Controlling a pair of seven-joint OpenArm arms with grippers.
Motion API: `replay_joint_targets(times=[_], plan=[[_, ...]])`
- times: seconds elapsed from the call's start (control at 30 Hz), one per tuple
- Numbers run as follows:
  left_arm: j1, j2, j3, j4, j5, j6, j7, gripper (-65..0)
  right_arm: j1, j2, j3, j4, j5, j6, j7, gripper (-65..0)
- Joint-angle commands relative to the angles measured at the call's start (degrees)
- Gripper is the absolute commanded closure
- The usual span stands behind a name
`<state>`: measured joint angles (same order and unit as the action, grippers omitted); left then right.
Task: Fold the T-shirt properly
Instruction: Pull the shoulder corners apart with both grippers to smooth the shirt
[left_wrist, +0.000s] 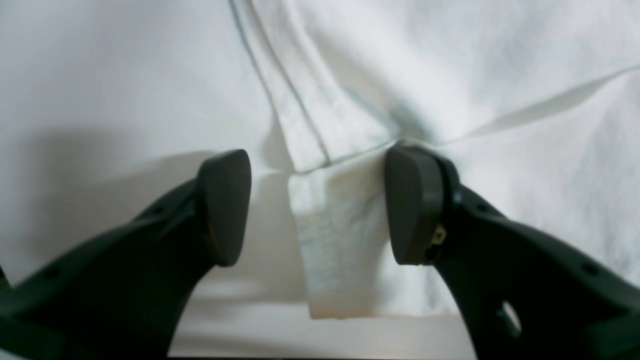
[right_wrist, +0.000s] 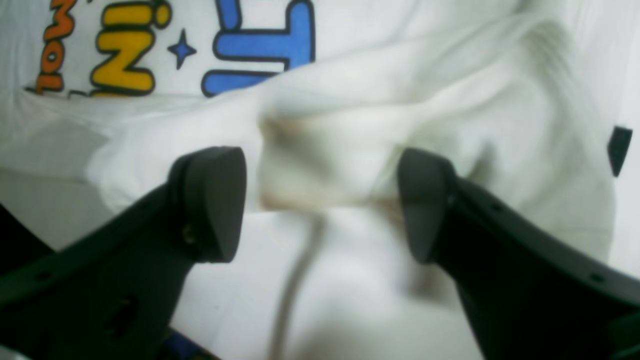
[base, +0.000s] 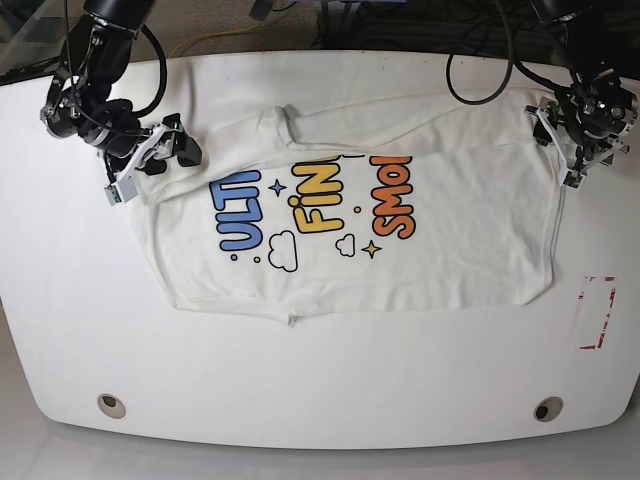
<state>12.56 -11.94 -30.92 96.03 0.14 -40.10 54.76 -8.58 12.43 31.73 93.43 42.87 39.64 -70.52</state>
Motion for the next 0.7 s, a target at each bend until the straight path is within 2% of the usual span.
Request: replay_joint_targets(times=[0.0, 0.13, 0.23, 0.47, 0.67], plan=[[0.1, -0.8, -0.2, 0.7, 0.1, 0.1, 0.4, -38.9, 0.9, 0.0, 0.0, 0.9, -2.9, 0.4, 1.2, -46.0], [0.1, -0.8, -0.2, 0.8, 0.1, 0.1, 0.4, -38.9, 0.8, -1.7, -0.1, 1.1, -5.0, 0.4, 1.2, -45.8], [0.1, -0.8, -0.2, 0.8, 0.1, 0.1, 0.4, -38.9, 0.4, -1.8, -0.1, 1.2, -4.1, 0.4, 1.1, -40.9], [0.1, -0.8, -0.2, 0.7, 0.1, 0.1, 0.4, -38.9, -0.7, -1.9, -0.1, 1.3, -1.2, 0.4, 1.0, -5.4], [0.0, -0.8, -0.2, 0.7, 0.1, 0.1, 0.4, -38.9, -3.5, -1.0, 0.1, 1.9, 6.9, 0.4, 0.9, -0.6]])
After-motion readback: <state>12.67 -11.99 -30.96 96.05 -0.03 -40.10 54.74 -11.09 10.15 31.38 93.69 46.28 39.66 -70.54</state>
